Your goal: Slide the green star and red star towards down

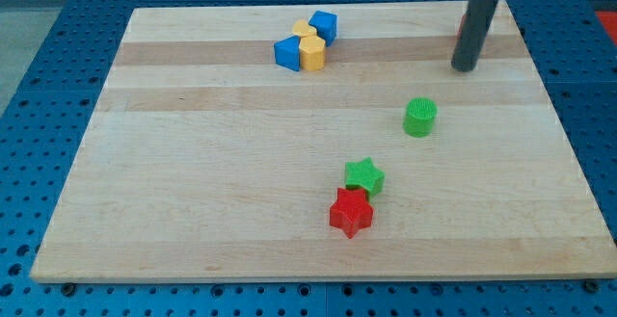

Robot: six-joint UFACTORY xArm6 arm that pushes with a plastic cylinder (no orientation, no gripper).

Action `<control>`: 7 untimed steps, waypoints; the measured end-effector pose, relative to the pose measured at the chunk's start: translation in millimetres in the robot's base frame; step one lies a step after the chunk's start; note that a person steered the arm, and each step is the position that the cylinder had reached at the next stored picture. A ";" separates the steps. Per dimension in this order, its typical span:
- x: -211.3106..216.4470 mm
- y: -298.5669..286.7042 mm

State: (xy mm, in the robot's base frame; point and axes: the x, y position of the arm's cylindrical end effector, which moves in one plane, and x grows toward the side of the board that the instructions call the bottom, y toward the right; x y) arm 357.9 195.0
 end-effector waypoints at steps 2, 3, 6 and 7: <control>106.9 -4.4; 116.6 -36.9; 141.3 -125.4; 146.9 -128.3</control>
State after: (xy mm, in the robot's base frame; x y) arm 504.8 66.7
